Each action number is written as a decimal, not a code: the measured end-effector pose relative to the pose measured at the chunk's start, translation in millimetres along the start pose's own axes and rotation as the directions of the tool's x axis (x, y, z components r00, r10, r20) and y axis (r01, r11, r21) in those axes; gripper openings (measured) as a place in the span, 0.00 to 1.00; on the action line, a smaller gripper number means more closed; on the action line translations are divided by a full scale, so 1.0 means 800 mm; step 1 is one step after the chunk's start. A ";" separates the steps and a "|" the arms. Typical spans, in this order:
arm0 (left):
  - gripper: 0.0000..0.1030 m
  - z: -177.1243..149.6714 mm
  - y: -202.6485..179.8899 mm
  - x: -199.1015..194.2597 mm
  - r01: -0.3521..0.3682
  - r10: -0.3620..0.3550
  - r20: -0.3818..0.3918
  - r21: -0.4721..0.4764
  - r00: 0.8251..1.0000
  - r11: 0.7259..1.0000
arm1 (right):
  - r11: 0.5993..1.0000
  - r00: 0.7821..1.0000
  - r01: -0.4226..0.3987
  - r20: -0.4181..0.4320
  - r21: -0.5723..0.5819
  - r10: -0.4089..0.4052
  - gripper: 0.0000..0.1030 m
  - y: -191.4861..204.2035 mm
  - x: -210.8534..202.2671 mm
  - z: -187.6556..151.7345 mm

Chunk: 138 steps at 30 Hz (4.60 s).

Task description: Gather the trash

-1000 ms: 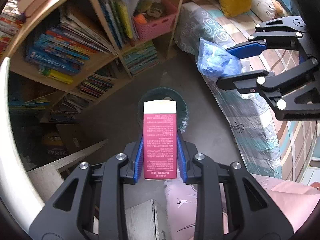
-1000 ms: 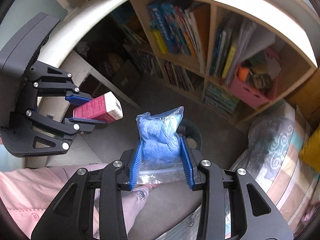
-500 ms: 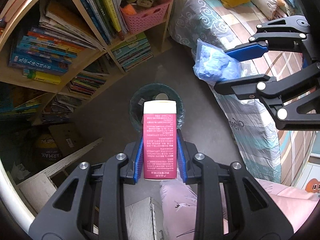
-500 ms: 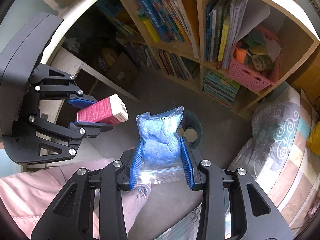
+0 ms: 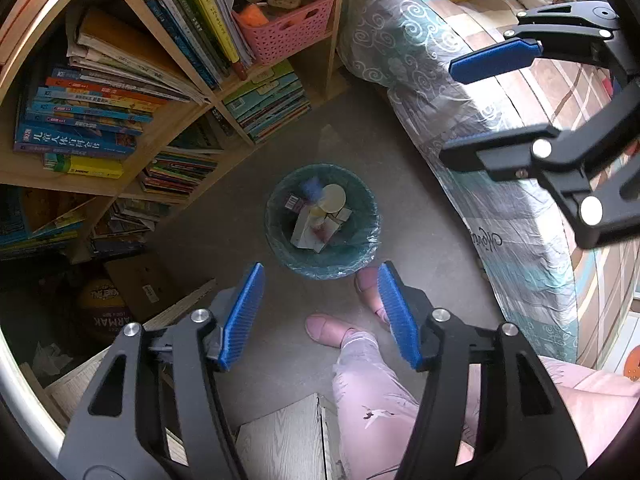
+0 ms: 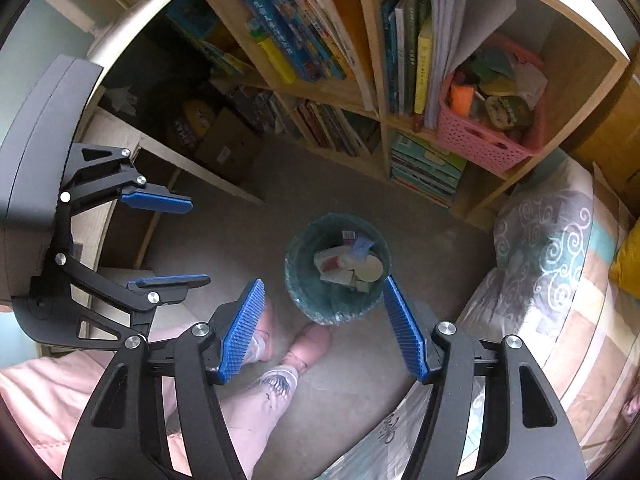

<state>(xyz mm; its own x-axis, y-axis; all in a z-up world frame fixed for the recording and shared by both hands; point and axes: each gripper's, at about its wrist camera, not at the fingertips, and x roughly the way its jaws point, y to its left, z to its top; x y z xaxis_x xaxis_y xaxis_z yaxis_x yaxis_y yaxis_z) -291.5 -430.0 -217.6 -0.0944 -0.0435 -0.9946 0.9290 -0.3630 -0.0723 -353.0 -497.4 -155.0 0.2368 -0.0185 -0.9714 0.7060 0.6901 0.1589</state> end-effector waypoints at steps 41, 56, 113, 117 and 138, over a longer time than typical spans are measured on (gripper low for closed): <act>0.93 -0.073 0.055 -0.113 -0.079 0.129 0.163 -0.283 0.978 0.956 | 0.998 0.996 -0.004 0.090 0.056 -0.001 0.89 0.031 -0.068 0.015; 0.93 -0.218 0.120 -0.226 -0.109 0.355 0.230 -0.684 0.906 0.721 | 0.953 0.986 -0.044 0.138 -0.301 0.089 0.90 0.203 -0.101 0.094; 0.93 -0.718 0.087 -0.282 -0.050 0.524 -0.330 -0.877 0.785 -0.477 | 0.190 0.926 -0.272 -0.202 -0.943 0.320 0.89 0.746 -0.055 0.049; 0.93 -0.724 0.088 -0.282 -0.044 0.519 -0.332 -0.870 0.788 -0.490 | 0.184 0.924 -0.277 -0.209 -0.943 0.320 0.89 0.756 -0.055 0.049; 0.93 -0.742 0.096 -0.274 -0.032 0.500 -0.317 -0.866 0.806 -0.498 | 0.200 0.927 -0.290 -0.223 -0.936 0.301 0.89 0.762 -0.049 0.050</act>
<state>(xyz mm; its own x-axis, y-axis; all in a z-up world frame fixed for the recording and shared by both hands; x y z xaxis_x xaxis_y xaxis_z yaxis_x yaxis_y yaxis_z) 12.6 104.0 -49.1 0.5016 0.0789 -0.8615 -0.1498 0.9887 0.0033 94.8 -104.5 -13.0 0.2827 0.3518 -0.8924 -0.5518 0.8206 0.1487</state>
